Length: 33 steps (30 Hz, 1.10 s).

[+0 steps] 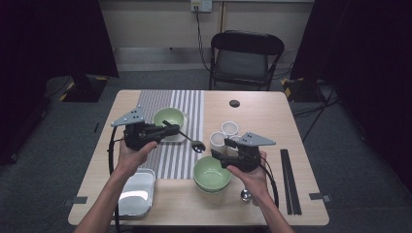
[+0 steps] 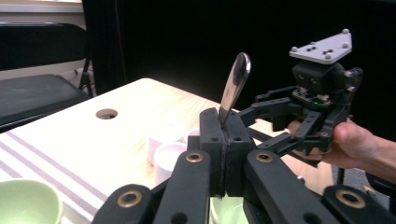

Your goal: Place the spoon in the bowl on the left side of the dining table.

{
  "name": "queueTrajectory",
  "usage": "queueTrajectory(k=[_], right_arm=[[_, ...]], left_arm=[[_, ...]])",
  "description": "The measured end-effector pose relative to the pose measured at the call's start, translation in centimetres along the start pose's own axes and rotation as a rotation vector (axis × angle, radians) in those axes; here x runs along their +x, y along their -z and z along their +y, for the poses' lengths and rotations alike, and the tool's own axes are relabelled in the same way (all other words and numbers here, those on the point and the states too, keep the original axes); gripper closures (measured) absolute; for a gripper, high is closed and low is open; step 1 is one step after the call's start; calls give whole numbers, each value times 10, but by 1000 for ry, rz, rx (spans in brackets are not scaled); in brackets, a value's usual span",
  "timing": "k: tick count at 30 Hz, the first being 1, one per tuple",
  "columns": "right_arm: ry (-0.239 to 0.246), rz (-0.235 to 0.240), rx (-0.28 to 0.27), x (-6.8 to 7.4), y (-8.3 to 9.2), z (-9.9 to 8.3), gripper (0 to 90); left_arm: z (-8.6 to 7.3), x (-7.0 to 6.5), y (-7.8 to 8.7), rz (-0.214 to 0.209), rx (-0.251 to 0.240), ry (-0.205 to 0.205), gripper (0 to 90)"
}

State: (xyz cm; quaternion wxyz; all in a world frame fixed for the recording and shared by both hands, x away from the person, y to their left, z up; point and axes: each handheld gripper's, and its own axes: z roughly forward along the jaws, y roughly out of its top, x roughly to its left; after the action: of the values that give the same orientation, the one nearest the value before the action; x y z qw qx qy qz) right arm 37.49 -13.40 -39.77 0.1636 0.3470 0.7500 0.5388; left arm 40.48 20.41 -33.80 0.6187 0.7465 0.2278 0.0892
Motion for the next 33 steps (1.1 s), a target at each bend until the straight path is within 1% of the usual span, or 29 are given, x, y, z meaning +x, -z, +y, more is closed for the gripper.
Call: queueTrajectory(k=[3,4,5,6,7,9,10,11,14,15,17,18,19,20,21,22,23,24,25,26,27,28,29,30,31,32,33], right_arm=[[-4,-10,0,-3,4,-2,312],[-4,-15,1,-4,6,-3,305],[-9,-25,5,-7,9,-6,298],[-16,-29,5,-9,11,-7,295],[-16,-29,5,-9,11,-7,295],[-16,-41,6,-13,16,-8,292],[-27,-60,0,-18,21,-9,291],[-27,-60,0,-18,21,-9,291],[-30,-87,7,-26,30,-13,295],[-30,-87,7,-26,30,-13,295],[-34,-102,7,-31,34,-16,294],[-39,-110,13,-33,36,-18,291],[-41,-117,17,-36,38,-20,287],[-62,-130,8,-43,45,-22,260],[-62,-130,8,-43,45,-22,260],[-71,-132,7,-46,49,-23,248],[-73,-143,9,-49,52,-23,240],[-82,-165,19,-55,60,-25,228],[-82,-165,19,-55,60,-25,228],[-89,-186,32,-61,66,-29,215],[-89,-186,32,-61,66,-29,215],[-102,-203,43,-69,72,-35,218],[-102,-203,43,-69,72,-35,218],[-116,-226,62,-77,77,-42,217],[-116,-226,62,-77,77,-42,217],[-121,-254,87,-85,82,-50,213],[-121,-254,87,-85,82,-50,213]], left_arm=[[3,3,2,5,-6,5,899],[5,4,2,14,-10,7,899],[7,9,4,24,-8,-2,899],[8,10,3,30,-16,11,899],[8,10,3,30,-16,11,898],[8,13,3,38,-8,11,898],[8,16,3,42,-3,9,898],[8,16,3,42,-3,9,898],[9,20,1,46,-7,16,899],[9,22,1,49,-4,15,899],[11,24,-2,54,2,19,899],[12,26,-3,58,8,14,898],[12,28,-4,61,14,18,899],[14,32,-6,72,19,30,899],[14,32,-6,72,19,30,899],[15,34,-6,75,17,30,899],[15,36,-6,76,15,38,899],[17,41,-6,91,22,36,899],[17,41,-6,91,22,36,899],[18,45,-4,98,27,39,899],[18,45,-4,98,27,39,899],[19,49,-3,108,34,47,899],[19,49,-3,108,34,47,899],[20,53,-2,121,32,62,899],[20,53,-2,121,32,62,899],[22,55,-1,126,35,63,899],[22,55,-1,126,35,63,899]])
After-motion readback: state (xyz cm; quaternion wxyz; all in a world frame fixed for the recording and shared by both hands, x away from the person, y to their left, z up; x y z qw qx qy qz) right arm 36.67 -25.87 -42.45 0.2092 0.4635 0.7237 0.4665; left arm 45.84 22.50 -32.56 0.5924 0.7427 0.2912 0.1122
